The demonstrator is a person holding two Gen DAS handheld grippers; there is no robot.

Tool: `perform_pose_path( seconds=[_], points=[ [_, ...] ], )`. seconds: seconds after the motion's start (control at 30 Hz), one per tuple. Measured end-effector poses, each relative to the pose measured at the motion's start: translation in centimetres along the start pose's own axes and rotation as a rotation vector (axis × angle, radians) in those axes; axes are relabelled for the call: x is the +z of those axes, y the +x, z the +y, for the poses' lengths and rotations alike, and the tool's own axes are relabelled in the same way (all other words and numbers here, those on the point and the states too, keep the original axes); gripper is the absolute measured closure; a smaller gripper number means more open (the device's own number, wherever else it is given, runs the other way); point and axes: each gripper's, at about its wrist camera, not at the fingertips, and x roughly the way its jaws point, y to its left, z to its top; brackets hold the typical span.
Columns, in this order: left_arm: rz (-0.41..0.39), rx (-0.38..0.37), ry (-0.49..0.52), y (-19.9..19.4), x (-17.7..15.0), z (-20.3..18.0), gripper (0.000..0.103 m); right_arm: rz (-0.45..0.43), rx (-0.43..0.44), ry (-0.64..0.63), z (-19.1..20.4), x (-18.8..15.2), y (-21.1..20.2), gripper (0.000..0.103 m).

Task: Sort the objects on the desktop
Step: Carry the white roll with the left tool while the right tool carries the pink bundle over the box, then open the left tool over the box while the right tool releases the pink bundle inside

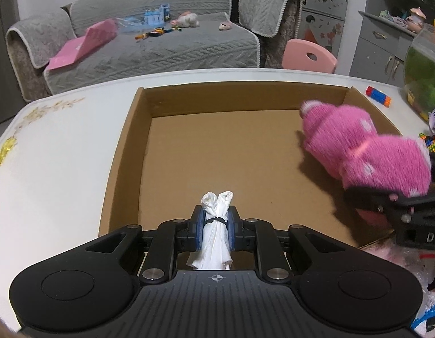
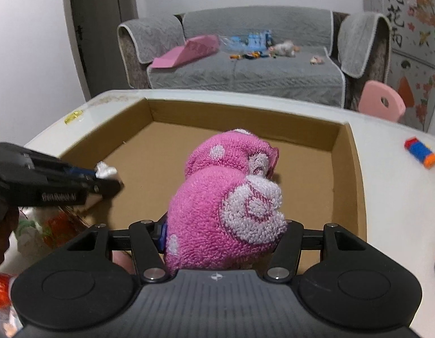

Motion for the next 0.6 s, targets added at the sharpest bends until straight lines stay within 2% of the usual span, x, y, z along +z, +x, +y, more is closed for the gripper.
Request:
perform_pose_path(
  seconds=[0.13, 0.37, 0.5, 0.57, 0.6],
  points=[
    [0.002, 0.004, -0.034, 0.8, 1.5, 0.7, 0.082, -0.014, 0.016, -0.047, 0.8, 1.7, 0.9, 0.049],
    [-0.037, 0.007, -0.080, 2.8, 6.8, 2.1, 0.082, 0.034, 0.051, -0.090, 1.3, 5.1, 5.6, 0.049],
    [-0.023, 0.028, -0.085, 5.2, 7.6, 2.6, 0.081, 0.063, 0.052, -0.112, 1.8, 5.2, 7.5, 0.049],
    [0.009, 0.030, -0.081, 6.2, 7.5, 2.8, 0.074, 0.082, 0.050, -0.123, 2.0, 5.1, 7.9, 0.047],
    [0.021, 0.032, -0.084, 6.5, 7.3, 2.8, 0.074, 0.097, 0.056, -0.122, 2.0, 5.1, 8.0, 0.046]
  ],
)
